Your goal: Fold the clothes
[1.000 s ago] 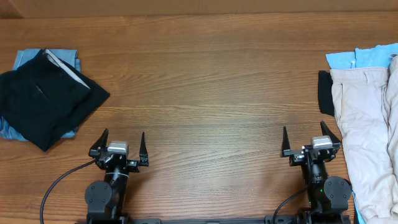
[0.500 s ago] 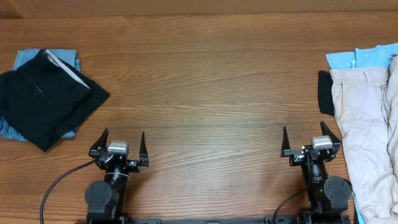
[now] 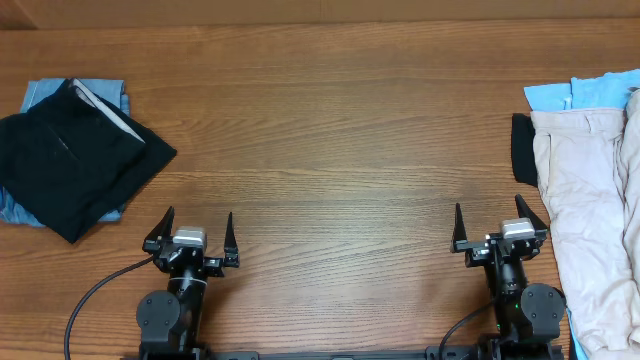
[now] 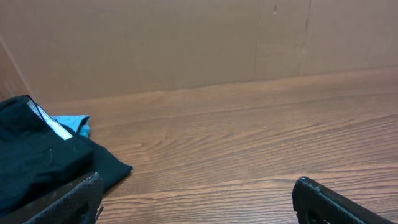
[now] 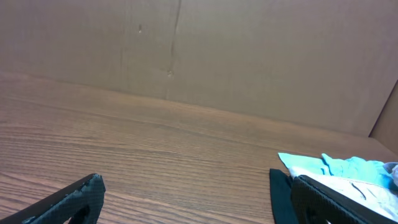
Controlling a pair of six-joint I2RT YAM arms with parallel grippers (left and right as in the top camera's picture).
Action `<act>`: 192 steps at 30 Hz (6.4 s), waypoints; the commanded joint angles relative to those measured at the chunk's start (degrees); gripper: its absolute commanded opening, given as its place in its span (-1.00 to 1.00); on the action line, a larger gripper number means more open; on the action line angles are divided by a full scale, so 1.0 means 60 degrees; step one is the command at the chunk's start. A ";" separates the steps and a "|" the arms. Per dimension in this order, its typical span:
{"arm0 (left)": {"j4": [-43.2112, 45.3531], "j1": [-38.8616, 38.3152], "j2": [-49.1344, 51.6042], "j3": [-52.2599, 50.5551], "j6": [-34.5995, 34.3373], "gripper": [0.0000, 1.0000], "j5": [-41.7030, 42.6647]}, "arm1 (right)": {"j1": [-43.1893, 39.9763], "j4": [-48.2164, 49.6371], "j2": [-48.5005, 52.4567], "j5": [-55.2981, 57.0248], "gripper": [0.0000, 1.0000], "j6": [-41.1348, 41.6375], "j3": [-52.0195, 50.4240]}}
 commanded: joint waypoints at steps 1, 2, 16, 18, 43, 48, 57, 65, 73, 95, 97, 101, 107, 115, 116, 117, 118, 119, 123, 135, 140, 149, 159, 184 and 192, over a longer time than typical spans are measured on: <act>0.0018 -0.0033 -0.0102 -0.0069 0.0255 1.00 -0.0098 | 0.0036 0.0029 -0.0058 0.0091 1.00 0.0004 -0.0098; 0.0018 -0.0033 -0.0098 -0.0069 0.0255 1.00 -0.0098 | 0.0036 0.0029 -0.0055 0.0091 1.00 0.0004 -0.0098; 0.0022 -0.0033 -0.0098 -0.0069 0.0255 1.00 -0.0098 | 0.0022 0.0412 -0.0058 0.1020 1.00 -0.1647 -0.0098; 0.0022 -0.0033 -0.0098 -0.0066 0.0255 1.00 -0.0098 | 0.0022 0.0313 -0.0058 0.1016 1.00 -0.1647 -0.0098; 0.0022 -0.0033 -0.0098 -0.0069 0.0255 1.00 -0.0098 | 0.0022 -0.1239 0.9555 0.0947 1.00 0.1701 0.9963; 0.0018 -0.0033 -0.0098 -0.0069 0.0255 1.00 -0.0098 | -0.0153 -0.2102 1.1799 0.1129 1.00 0.1723 1.0499; 0.0022 -0.0033 -0.0098 -0.0066 0.0255 1.00 -0.0098 | -0.1552 -0.6659 1.7322 0.2743 1.00 0.1800 1.5905; 0.0018 -0.0033 -0.0098 -0.0069 0.0255 1.00 -0.0098 | -0.2725 -0.6426 1.9092 0.2565 0.45 0.1497 1.5894; 0.0018 -0.0033 -0.0098 -0.0069 0.0255 1.00 -0.0098 | -0.2714 -0.5206 2.0298 0.2514 0.21 0.0827 1.5755; 0.0018 -0.0033 -0.0102 -0.0069 0.0255 1.00 -0.0098 | -0.2732 -0.4455 2.1402 0.3096 -0.65 0.0503 1.5697; 0.0018 -0.0033 -0.0098 -0.0069 0.0255 1.00 -0.0098 | -0.2732 -0.4422 2.1402 0.3096 -0.67 0.0503 1.5715; 0.0018 -0.0033 -0.0098 -0.0069 0.0255 1.00 -0.0098 | -0.2732 -0.4309 2.1402 0.3096 -0.54 0.0503 1.5715; 0.0018 -0.0033 -0.0098 -0.0069 0.0255 1.00 -0.0098 | -0.2805 -0.4240 2.1402 0.3100 -0.14 0.0506 1.5715; 0.0018 -0.0033 -0.0098 -0.0069 0.0255 1.00 -0.0098 | -0.3053 -0.4211 2.1402 0.3912 -0.17 0.1268 1.5715; 0.0018 -0.0033 -0.0098 -0.0066 0.0255 1.00 -0.0098 | -0.3053 -0.4215 2.1398 0.3909 -0.22 0.1268 1.5715; 0.0022 -0.0033 -0.0102 -0.0066 0.0255 1.00 -0.0098 | -0.3034 -0.4215 2.1398 0.3912 -0.49 0.1268 1.5715; 0.0018 -0.0033 -0.0098 -0.0066 0.0255 1.00 -0.0098 | -0.3024 -0.4215 2.1398 0.3912 -0.79 0.1271 1.5715; 0.0022 -0.0033 -0.0102 -0.0069 0.0255 1.00 -0.0098 | -0.3016 -0.4218 2.1354 0.3912 -0.92 0.1311 1.5715; 0.0018 -0.0033 -0.0098 -0.0069 0.0255 1.00 -0.0098 | -0.3016 -0.4218 2.0655 0.3916 -0.93 0.1555 1.5788; 0.0018 -0.0033 -0.0102 -0.0069 0.0255 1.00 -0.0098 | -0.2277 -0.5304 1.6374 0.4302 -0.93 0.1508 1.5854; 0.0018 -0.0033 -0.0098 -0.0066 0.0255 1.00 -0.0098 | 0.0219 -0.5661 1.5420 0.4302 -0.92 0.1515 1.5981; 0.0018 -0.0033 -0.0098 -0.0069 0.0255 1.00 -0.0098 | 0.4881 -0.4120 1.6768 0.0080 -0.92 0.3796 1.5963; 0.0022 -0.0033 -0.0098 -0.0069 0.0255 1.00 -0.0098 | 0.7504 -0.1585 1.9369 -0.1749 -0.92 0.3796 1.5963; 0.0018 -0.0033 -0.0098 -0.0069 0.0255 1.00 -0.0098 | 0.0481 -0.8233 1.6568 -0.1741 0.42 0.4328 1.5963; 0.0018 -0.0033 -0.0098 -0.0069 0.0255 1.00 -0.0098 | -0.1974 -1.0010 1.6597 -0.1570 0.89 0.4262 1.5551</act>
